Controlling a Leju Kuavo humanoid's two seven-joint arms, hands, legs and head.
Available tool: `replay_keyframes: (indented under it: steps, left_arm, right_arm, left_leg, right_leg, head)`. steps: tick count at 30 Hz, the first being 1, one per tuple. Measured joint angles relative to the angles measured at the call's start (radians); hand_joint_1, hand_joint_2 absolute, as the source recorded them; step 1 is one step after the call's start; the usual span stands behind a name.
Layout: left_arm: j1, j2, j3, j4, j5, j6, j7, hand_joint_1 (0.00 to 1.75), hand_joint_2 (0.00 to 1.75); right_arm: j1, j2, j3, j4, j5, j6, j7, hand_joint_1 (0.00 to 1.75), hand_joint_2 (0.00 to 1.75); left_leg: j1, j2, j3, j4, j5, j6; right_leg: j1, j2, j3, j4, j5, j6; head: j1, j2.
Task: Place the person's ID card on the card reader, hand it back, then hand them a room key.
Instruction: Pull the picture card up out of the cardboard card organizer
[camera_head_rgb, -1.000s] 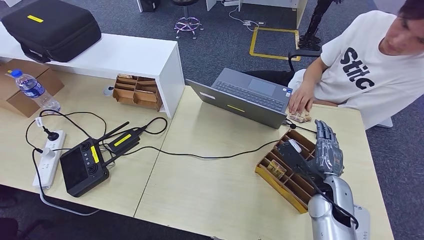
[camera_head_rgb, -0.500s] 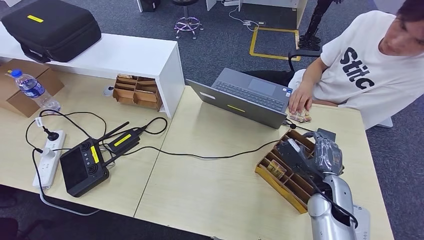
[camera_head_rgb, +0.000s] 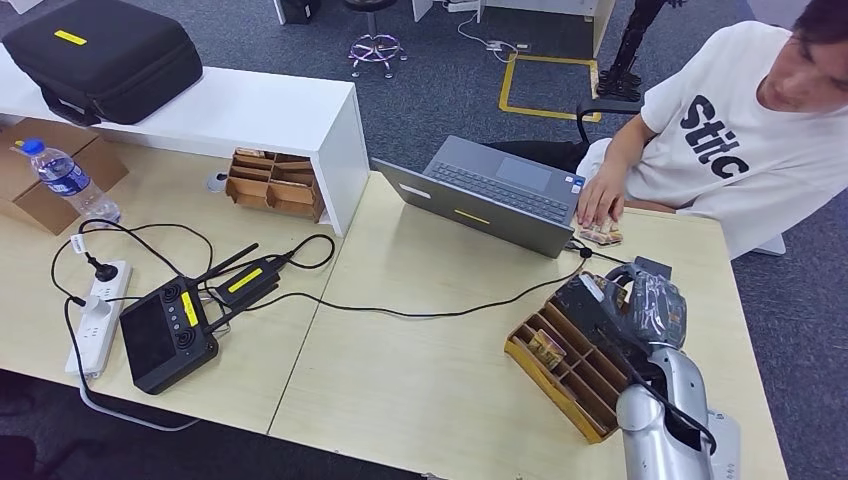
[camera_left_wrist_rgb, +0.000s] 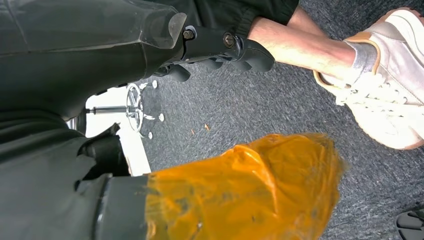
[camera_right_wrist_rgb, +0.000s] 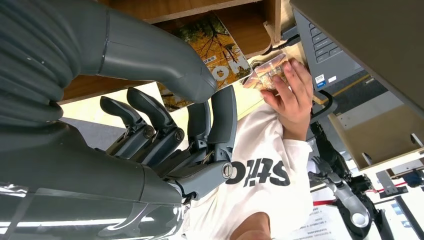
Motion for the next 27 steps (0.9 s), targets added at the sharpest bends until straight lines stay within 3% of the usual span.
replay_keyframes:
  steps: [13,27]
  left_arm:
    - [0.0,0.0,0.0,0.0,0.0,0.0,0.0,0.0,0.0]
    - [0.0,-0.004,0.0,0.0,0.0,-0.005,0.0,0.0,0.0]
  right_arm:
    - [0.002,0.0,-0.006,-0.026,-0.004,-0.037,-0.034,1.75,1.75]
    - [0.011,0.011,0.013,-0.307,-0.019,-0.061,-0.047,1.75,1.75]
  left_leg:
    - [0.0,0.0,0.0,0.0,0.0,0.0]
    - [0.0,0.0,0.0,0.0,0.0,0.0]
  right_leg:
    - [0.0,0.0,0.0,0.0,0.0,0.0]
    - [0.0,0.0,0.0,0.0,0.0,0.0]
  head:
    - [0.0,0.0]
    - [0.0,0.0]
